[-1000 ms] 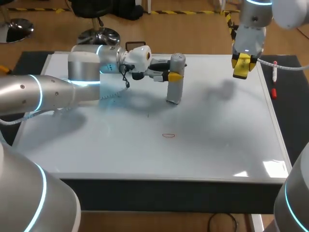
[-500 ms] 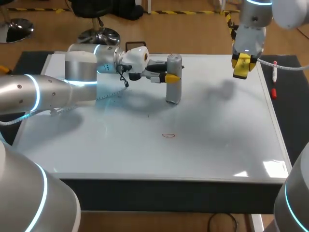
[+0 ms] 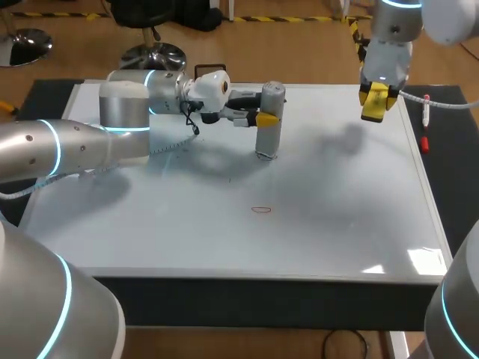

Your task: Pick up the inspection probe, press it on each red-marked spot on the whiteboard one by one, put down the probe, pick up the eraser, and wipe off all the red marks.

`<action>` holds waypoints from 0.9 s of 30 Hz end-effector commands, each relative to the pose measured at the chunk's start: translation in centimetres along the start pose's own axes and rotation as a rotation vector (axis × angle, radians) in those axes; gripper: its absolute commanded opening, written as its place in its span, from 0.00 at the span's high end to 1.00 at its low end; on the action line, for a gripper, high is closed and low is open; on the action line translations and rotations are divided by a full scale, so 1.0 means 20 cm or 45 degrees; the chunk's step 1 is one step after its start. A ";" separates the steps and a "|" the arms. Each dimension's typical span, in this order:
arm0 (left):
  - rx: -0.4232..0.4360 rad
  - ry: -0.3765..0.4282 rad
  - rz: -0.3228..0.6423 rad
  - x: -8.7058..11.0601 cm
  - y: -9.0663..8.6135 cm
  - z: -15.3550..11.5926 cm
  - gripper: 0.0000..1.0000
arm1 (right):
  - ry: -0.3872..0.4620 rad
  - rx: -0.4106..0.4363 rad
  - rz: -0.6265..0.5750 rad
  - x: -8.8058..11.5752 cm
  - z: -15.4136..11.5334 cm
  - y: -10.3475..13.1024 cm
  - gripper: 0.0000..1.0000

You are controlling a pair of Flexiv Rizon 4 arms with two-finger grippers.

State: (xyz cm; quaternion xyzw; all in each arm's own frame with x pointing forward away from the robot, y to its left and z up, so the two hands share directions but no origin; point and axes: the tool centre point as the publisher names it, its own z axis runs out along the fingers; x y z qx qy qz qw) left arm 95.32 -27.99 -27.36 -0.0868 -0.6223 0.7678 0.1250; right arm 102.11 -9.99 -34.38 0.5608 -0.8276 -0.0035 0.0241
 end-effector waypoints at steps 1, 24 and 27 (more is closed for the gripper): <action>-0.007 -0.017 0.014 0.02 -0.06 0.00 1.00 | 0.004 0.001 -0.002 0.00 -0.01 0.00 1.00; 0.030 -0.258 0.150 0.05 -0.39 -0.51 1.00 | 0.004 0.001 -0.002 0.00 -0.01 0.00 1.00; 0.044 -0.311 0.162 0.04 -0.43 -0.62 1.00 | 0.004 0.001 -0.002 0.00 -0.01 0.00 1.00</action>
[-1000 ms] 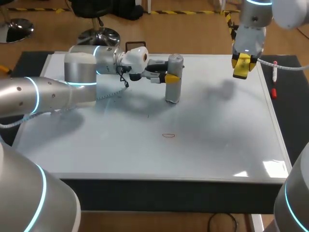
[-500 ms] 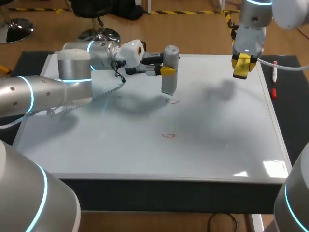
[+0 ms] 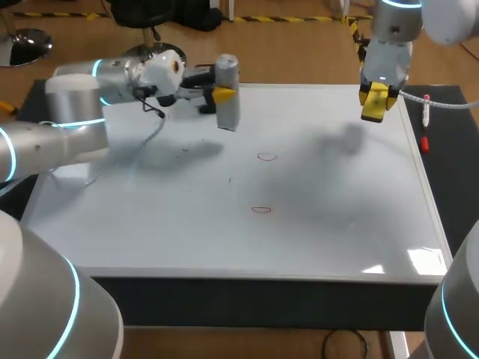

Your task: Pick up the inspection probe, press it on each red-marked spot on the whiteboard one by one, put down the probe, pick up the eraser, and wipe off all the red marks.

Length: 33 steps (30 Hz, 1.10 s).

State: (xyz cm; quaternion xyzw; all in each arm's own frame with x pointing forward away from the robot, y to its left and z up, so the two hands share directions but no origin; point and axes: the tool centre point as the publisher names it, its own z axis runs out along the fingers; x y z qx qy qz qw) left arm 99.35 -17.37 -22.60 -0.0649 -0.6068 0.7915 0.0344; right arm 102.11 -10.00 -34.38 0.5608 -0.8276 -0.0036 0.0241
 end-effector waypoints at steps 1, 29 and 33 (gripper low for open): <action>-0.031 -0.135 0.021 0.03 -0.10 -0.15 1.00 | 0.004 0.001 -0.002 0.00 -0.01 0.00 1.00; -0.026 -0.444 0.066 -0.15 -0.30 -0.79 1.00 | 0.004 0.001 -0.002 0.00 -0.01 0.00 1.00; -0.027 -0.451 0.068 -0.14 -0.31 -0.82 1.00 | 0.004 0.001 -0.002 0.00 -0.01 0.00 1.00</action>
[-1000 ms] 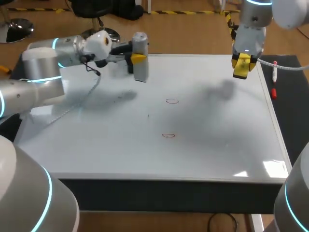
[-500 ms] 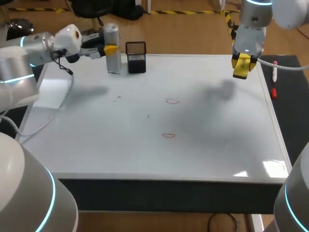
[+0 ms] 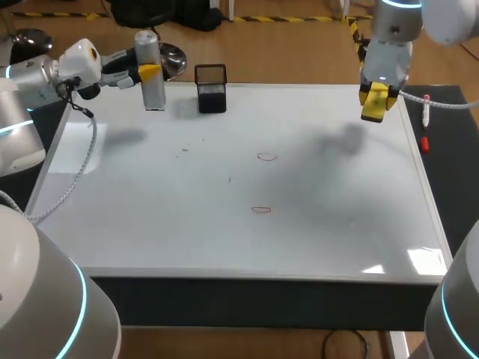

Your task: Pick up the inspection probe, press it on each red-marked spot on the whiteboard one by one, put down the probe, pick up the eraser, and wipe off all the red marks.

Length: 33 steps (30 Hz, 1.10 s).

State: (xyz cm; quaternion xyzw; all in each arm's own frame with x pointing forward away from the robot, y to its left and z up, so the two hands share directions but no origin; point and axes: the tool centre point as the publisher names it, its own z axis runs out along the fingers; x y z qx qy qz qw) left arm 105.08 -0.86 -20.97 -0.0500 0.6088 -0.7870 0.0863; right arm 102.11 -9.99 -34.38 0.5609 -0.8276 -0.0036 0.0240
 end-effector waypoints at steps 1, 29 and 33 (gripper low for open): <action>-0.005 -0.032 0.004 0.03 -0.03 -0.02 1.00 | 0.004 0.001 -0.002 0.00 -0.01 0.00 1.00; -0.008 -0.045 0.000 0.04 -0.04 -0.04 1.00 | 0.039 0.001 -0.084 -0.07 -0.02 0.10 1.00; -0.008 -0.045 0.000 0.04 -0.04 -0.04 1.00 | 0.027 0.029 -0.130 -0.11 -0.05 0.18 1.00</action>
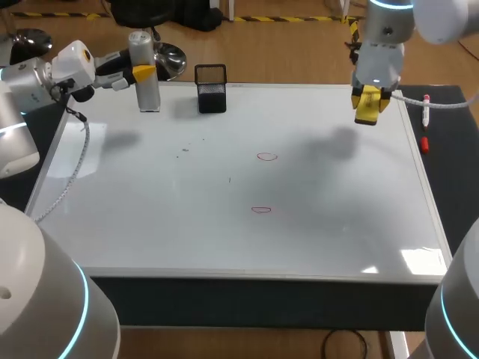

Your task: Pick up the inspection probe, press it on each red-marked spot on the whiteboard one by one, put down the probe, pick up the eraser, and wipe off all the red marks.

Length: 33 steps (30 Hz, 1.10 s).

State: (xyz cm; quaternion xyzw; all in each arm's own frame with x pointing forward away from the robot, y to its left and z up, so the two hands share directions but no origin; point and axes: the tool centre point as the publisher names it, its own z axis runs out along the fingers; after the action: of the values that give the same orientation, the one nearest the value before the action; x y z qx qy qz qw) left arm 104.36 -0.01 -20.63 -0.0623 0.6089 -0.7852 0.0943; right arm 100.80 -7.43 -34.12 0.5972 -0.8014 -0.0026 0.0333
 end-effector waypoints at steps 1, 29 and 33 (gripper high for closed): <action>-0.004 -0.007 0.003 0.01 -0.01 0.00 1.00 | -0.001 0.045 -0.034 -0.04 -0.04 0.09 1.00; -0.004 -0.007 0.003 0.01 -0.01 0.00 1.00 | -0.146 0.030 -0.388 -0.84 0.05 0.54 1.00; -0.004 -0.007 0.003 0.01 -0.01 0.00 1.00 | -0.175 0.005 -0.443 -0.94 0.08 0.57 1.00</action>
State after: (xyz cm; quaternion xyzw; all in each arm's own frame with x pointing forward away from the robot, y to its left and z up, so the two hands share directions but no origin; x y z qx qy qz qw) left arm 104.33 0.00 -20.57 -0.0625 0.6094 -0.7848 0.0944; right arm 94.17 12.33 -35.32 0.7226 -0.6891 -0.0444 -0.0333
